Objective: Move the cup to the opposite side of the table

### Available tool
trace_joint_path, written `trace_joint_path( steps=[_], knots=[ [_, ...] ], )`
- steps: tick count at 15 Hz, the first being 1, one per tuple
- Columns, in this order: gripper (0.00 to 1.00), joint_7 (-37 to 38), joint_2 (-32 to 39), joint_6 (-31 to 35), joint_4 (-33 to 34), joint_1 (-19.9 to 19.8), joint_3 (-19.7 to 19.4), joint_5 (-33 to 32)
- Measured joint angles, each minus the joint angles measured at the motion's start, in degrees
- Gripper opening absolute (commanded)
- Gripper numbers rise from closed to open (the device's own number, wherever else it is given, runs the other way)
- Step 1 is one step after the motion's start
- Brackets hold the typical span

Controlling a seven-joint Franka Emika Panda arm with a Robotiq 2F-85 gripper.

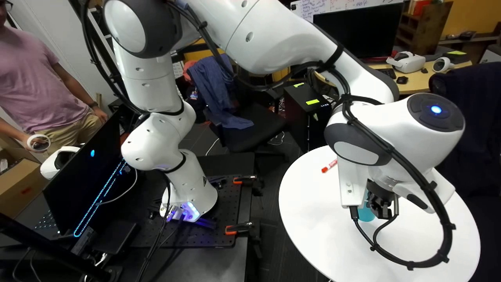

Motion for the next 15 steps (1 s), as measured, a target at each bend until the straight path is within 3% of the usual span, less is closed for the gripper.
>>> trace_joint_path(
  steps=[7, 15],
  knots=[
    [0.01, -5.7, 2.8, 0.0, 0.1, -2.2, 0.0, 3.2],
    [0.01, -6.2, 6.9, 0.0, 2.0, -2.7, 0.1, 3.2]
  ],
)
